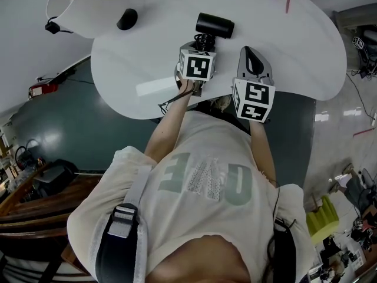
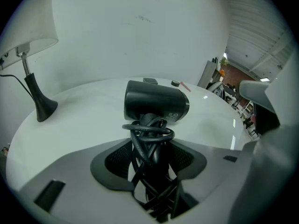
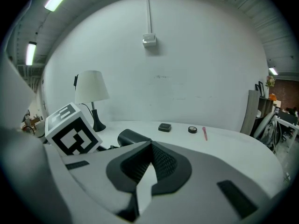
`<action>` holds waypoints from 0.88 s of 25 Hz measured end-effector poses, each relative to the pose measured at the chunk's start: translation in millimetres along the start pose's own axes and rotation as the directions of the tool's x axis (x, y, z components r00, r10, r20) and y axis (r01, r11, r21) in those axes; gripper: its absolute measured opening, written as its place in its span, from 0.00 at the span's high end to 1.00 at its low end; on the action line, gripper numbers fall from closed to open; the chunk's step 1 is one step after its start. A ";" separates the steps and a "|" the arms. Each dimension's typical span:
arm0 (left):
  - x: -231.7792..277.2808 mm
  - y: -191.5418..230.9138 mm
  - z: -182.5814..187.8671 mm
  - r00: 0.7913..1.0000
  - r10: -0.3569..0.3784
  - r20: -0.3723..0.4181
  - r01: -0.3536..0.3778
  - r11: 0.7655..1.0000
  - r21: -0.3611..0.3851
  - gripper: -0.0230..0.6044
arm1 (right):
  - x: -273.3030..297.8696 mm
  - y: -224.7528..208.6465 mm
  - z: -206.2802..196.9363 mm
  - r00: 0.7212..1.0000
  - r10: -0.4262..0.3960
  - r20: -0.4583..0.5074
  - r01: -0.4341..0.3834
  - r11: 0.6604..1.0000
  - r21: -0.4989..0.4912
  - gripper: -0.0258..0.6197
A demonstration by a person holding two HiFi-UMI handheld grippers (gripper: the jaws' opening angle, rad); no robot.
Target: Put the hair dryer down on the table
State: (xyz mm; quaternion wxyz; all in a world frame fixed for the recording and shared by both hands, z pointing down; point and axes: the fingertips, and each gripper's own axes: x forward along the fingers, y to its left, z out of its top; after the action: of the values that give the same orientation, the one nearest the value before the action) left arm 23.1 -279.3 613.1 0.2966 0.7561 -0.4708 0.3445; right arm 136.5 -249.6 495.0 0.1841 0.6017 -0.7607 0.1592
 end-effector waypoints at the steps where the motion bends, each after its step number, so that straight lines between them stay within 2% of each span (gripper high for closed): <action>1: 1.2 0.4 -2.7 1.000 0.001 -0.007 -0.001 1.000 -0.001 0.60 | -0.2 0.3 -0.3 1.000 0.002 0.000 -0.002 1.000 0.000 0.96; 22: 13.7 -1.1 -12.3 0.999 -0.038 -0.021 0.037 0.999 -0.036 0.60 | -4.8 -0.1 -6.0 1.000 0.003 -0.002 -0.003 1.000 0.002 0.96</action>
State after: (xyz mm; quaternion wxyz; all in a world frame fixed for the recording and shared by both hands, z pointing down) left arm 25.6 -276.3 631.1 0.3216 0.7557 -0.4595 0.3383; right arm 138.1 -242.7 498.1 0.1841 0.6006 -0.7612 0.1610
